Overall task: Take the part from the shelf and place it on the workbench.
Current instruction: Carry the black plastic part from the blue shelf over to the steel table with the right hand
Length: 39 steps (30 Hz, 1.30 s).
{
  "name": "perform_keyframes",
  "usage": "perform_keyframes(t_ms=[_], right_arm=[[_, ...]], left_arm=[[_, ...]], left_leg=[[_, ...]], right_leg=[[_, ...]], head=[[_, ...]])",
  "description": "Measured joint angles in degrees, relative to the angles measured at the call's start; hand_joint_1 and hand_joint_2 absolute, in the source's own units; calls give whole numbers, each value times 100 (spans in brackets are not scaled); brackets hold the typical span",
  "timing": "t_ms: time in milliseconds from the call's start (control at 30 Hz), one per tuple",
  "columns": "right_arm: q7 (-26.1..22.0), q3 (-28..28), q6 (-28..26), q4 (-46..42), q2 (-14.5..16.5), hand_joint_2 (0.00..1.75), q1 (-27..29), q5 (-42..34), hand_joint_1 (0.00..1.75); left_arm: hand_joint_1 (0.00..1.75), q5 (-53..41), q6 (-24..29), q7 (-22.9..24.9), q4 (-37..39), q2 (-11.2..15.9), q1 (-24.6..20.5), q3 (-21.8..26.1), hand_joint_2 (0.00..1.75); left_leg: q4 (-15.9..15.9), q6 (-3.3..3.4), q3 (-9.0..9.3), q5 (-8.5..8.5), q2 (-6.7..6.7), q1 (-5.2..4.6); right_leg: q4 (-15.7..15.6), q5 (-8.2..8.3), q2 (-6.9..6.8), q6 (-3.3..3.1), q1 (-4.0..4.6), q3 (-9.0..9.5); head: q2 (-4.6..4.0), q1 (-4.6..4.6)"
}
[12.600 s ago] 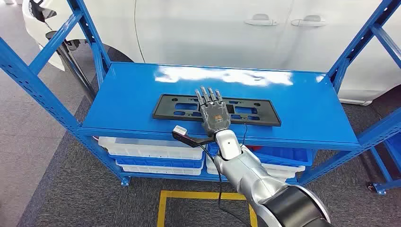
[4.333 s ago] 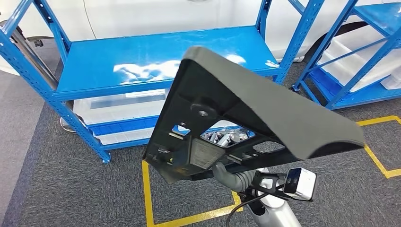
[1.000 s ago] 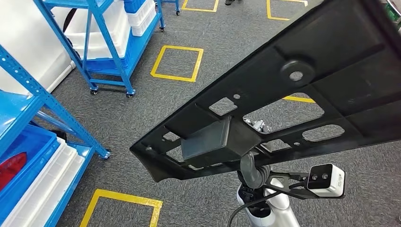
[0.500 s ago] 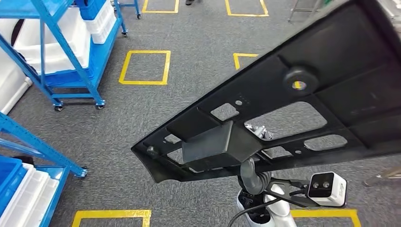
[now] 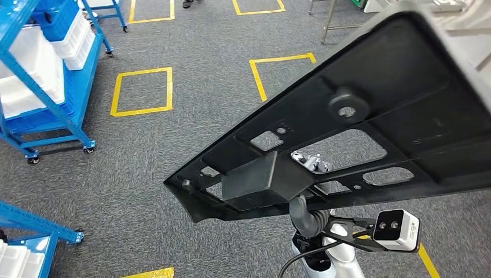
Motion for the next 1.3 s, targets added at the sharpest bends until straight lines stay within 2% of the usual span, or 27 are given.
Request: perform_keyframes(t_ms=[33, 100, 167, 233, 300, 367, 400, 433, 467, 500, 533, 567, 600, 667, 700, 733, 767, 800, 867, 900, 967, 1033, 1100, 1167, 1200, 1233, 1300], right_arm=[[-1, 1, 3, 1, -2, 175, -11, 7, 136], [0, 1, 4, 3, -2, 175, -19, 7, 136], [13, 20, -8, 28, -10, 175, -73, 42, 136], [50, 56, -73, 55, -25, 175, -129, 100, 136], [89, 92, -195, 58, -33, 175, -161, 162, 136], [113, 119, -299, 60, -40, 175, -201, 212, 136], [119, 125, -329, 60, -48, 175, -215, 221, 136], [126, 130, -347, 60, -56, 175, -223, 224, 136], [131, 133, -359, 59, -68, 175, -230, 225, 136], [137, 139, -364, 58, -80, 175, -244, 223, 136], [146, 147, -366, 58, -89, 175, -265, 222, 136], [154, 154, -369, 58, -96, 175, -282, 221, 136], [161, 162, -371, 58, -102, 175, -297, 221, 136], [175, 174, -373, 60, -119, 175, -301, 221, 136], [181, 179, -373, 61, -129, 175, -300, 220, 136], [189, 184, -373, 62, -139, 175, -303, 217, 136], [201, 191, -373, 62, -148, 175, -311, 208, 136], [215, 201, -373, 62, -156, 175, -328, 192, 136], [242, 233, -368, 66, -173, 175, -377, 148, 136], [245, 247, -364, 72, -181, 175, -401, 127, 136], [237, 259, -361, 89, -198, 175, -429, 105, 136], [211, 268, -367, 109, -217, 175, -467, 117, 136], [191, 284, -371, 136, -229, 175, -509, 151, 136], [185, 293, -371, 174, -239, 175, -521, 172, 136], [179, 293, -372, 191, -248, 175, -520, 175, 136], [165, 293, -373, 206, -257, 175, -519, 170, 136], [129, 293, -380, 220, -271, 175, -519, 155, 136]], left_arm=[[0, -1, -1, -1, 0, -5, -2, -1, 175], [0, -2, -2, -1, 0, -9, -2, -1, 175], [0, -13, -1, 2, 0, -32, 1, 1, 175], [0, -43, -3, 8, 0, -73, -4, 3, 175], [0, -84, -17, 32, 1, -103, -19, 2, 175], [0, -126, -36, 79, 2, -127, -48, 2, 175], [0, -139, -43, 107, 2, -140, -67, 2, 175], [0, -149, -50, 130, 2, -159, -87, 2, 175], [0, -151, -53, 148, 2, -179, -102, 2, 175], [0, -151, -51, 159, 2, -196, -106, 2, 175], [0, -151, -48, 163, 2, -211, -102, 2, 175], [0, -151, -44, 164, 2, -219, -94, 2, 175], [0, -150, -41, 165, 2, -222, -81, 2, 175], [0, -149, -40, 172, 2, -226, -62, 2, 175], [0, -147, -40, 174, 2, -230, -61, 2, 175], [0, -141, -40, 172, 2, -235, -66, 2, 175], [0, -123, -36, 159, 2, -242, -69, 3, 175], [0, -101, -25, 136, 2, -249, -69, 9, 175], [0, -45, 18, 79, 2, -257, -62, 32, 175], [0, -20, 44, 59, 2, -259, -58, 46, 175], [0, 37, 77, 23, 1, -262, -64, 89, 175], [0, 84, 86, -7, 0, -266, -67, 145, 175], [0, 120, 87, -23, 0, -272, -57, 190, 175], [0, 152, 89, -30, 0, -275, -32, 237, 175], [0, 161, 92, -26, 0, -275, -16, 261, 175], [0, 159, 99, -16, 0, -274, 3, 283, 175], [0, 134, 125, 19, 1, -264, 28, 309, 175]], left_leg=[[38, -7, -11, -27, -85, 8], [73, -8, -26, -51, -121, 10], [847, -23, -427, -345, -281, 16], [1244, -27, -691, -346, -441, 26], [467, -6, -387, 87, -688, 49], [7, 29, -196, 227, -923, 57], [-31, 59, -182, 209, -938, 46], [-38, 96, -176, 222, -874, 41], [-60, 141, -166, 238, -802, 39], [-87, 189, -154, 254, -721, 41], [-113, 228, -144, 268, -638, 44], [-125, 256, -141, 271, -555, 33], [-127, 274, -142, 266, -470, 21], [-124, 279, -143, 253, -303, 5], [-123, 275, -138, 243, -224, 3], [-122, 268, -126, 231, -157, 2], [-121, 254, -107, 215, -94, 0], [-118, 232, -83, 195, -39, -12], [-111, 171, -44, 153, 64, -39], [-111, 138, -28, 135, 120, -51], [-114, 76, 10, 97, 218, -42], [106, 21, -48, -71, 35, -19], [797, -12, -366, -433, -285, -4], [1505, -25, -747, -673, -393, -2], [1601, -22, -827, -630, -404, -3], [1450, -14, -793, -466, -416, -2], [660, 12, -480, 0, -575, 11]], right_leg=[[-9, 5, 12, -7, -3, 5], [-8, 6, 17, -15, -6, 5], [-2, 8, 179, -40, 4, 9], [12, 5, 446, -52, 12, 25], [48, -12, 621, -18, 12, 26], [82, -13, 749, 50, 1, -18], [85, -2, 814, 93, -11, -43], [75, 14, 876, 137, -25, -61], [94, 5, 843, 168, -28, -81], [179, -52, 723, 189, -22, -130], [378, -170, 550, 202, -10, -231], [697, -341, 350, 209, -9, -387], [1110, -532, 225, 222, -12, -596], [1744, -731, 146, 248, -34, -924], [1770, -676, 128, 255, -43, -938], [1539, -524, 99, 252, -48, -818], [1130, -324, 18, 239, -45, -594], [685, -175, -146, 213, -20, -352], [133, -40, -364, 152, 36, -61], [68, -54, -386, 128, 64, -37], [47, -38, -228, 79, 58, -35], [1, -11, -88, 14, 20, -1], [-16, 0, 51, -32, 0, 14], [-10, -1, 214, -47, 9, 14], [-5, -3, 303, -46, 12, 19], [1, -7, 395, -40, 12, 28], [22, -27, 559, -10, 5, 50]], head=[[0, 0], [0, 1], [0, 1], [0, 0], [0, 0], [0, 0], [0, 0], [0, 0], [0, 0], [0, 1], [0, 1], [0, 1], [0, 1], [0, 1], [0, 1], [0, 2], [0, 2], [0, 2], [0, 1], [0, 1], [0, 1], [0, 0], [0, -1], [0, -2], [0, -2], [0, -2], [0, -2]])
